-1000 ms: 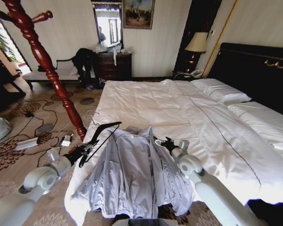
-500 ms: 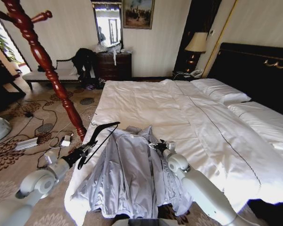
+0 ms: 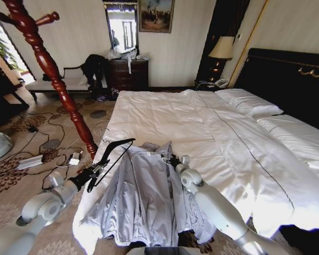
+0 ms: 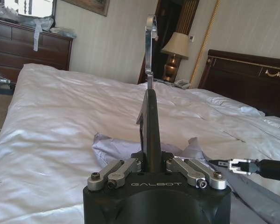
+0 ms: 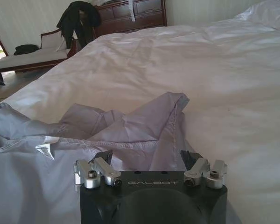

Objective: Pick up the clothes from the bed and hang them on the clothes hanger.

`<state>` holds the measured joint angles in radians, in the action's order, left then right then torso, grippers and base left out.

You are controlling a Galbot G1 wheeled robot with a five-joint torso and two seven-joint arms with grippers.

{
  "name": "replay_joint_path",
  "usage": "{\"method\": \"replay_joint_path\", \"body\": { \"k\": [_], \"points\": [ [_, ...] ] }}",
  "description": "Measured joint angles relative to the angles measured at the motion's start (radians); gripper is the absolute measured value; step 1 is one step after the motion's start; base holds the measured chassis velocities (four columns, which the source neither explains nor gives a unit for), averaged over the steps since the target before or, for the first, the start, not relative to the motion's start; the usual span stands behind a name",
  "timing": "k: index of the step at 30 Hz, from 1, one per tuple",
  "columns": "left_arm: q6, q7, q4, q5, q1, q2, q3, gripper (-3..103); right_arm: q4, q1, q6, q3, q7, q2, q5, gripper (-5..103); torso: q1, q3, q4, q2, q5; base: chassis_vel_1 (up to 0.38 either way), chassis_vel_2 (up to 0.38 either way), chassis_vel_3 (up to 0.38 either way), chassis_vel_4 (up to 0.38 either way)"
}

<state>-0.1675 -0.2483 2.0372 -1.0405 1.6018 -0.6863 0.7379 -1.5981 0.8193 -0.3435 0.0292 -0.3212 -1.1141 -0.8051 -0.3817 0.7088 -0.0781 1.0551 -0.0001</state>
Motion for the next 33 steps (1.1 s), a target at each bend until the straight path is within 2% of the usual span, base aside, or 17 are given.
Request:
{"method": "replay_joint_path", "body": {
  "k": [8, 12, 18, 22, 26, 28, 31, 33],
  "points": [
    [-0.001, 0.003, -0.005, -0.013, -0.032, -0.003, 0.004, 17, 0.032, -0.004, 0.003, -0.01, -0.028, -0.038, -0.012, 80, 0.0, 0.0, 0.0004, 0.0, 0.0001, 0.0, 0.0, 0.0, 0.0],
    [-0.003, 0.002, 0.01, -0.015, -0.021, 0.001, 0.011, 17, 0.045, -0.005, 0.008, -0.025, -0.033, -0.036, -0.005, 72, 0.0, 0.0, 0.0001, 0.0, 0.0002, 0.0, 0.0, 0.0, 0.0],
    [-0.003, 0.0, 0.013, -0.003, -0.007, -0.006, 0.004, 17, 0.055, 0.005, 0.008, -0.04, -0.026, -0.027, -0.005, 77, 0.0, 0.0, 0.0004, 0.0, 0.0001, 0.0, 0.0, 0.0, 0.0],
    [-0.003, 0.0, 0.017, 0.003, -0.006, -0.009, -0.004, 17, 0.057, 0.015, 0.01, -0.039, -0.018, -0.026, -0.002, 70, 0.0, 0.0, -0.0001, 0.0, 0.0002, 0.0, 0.0, 0.0, 0.0],
    [-0.003, 0.0, 0.011, 0.006, -0.002, -0.01, -0.002, 17, 0.056, 0.017, 0.01, -0.029, -0.016, -0.032, 0.002, 48, 0.0, 0.0, 0.0004, 0.0, 0.0001, 0.0, 0.0, 0.0, 0.0],
    [-0.003, 0.0, 0.011, 0.006, 0.0, -0.011, 0.0, 17, 0.06, 0.017, 0.01, -0.028, -0.015, -0.032, 0.006, 48, 0.0, 0.0, 0.0004, 0.0, 0.0001, 0.0, 0.0, 0.0, 0.0],
    [-0.003, 0.0, 0.011, 0.005, 0.006, -0.014, 0.005, 17, 0.072, 0.019, 0.014, -0.027, -0.012, -0.031, 0.017, 32, 0.0, 0.0, 0.0002, 0.0, 0.0001, 0.0, 0.0, 0.0, 0.0],
    [-0.003, 0.0, 0.011, 0.005, 0.007, -0.014, 0.006, 17, 0.072, 0.02, 0.014, -0.027, -0.012, -0.03, 0.018, 32, 0.0, 0.0, 0.0002, 0.0, 0.0001, 0.0, 0.0, 0.0, 0.0]
  ]
}}
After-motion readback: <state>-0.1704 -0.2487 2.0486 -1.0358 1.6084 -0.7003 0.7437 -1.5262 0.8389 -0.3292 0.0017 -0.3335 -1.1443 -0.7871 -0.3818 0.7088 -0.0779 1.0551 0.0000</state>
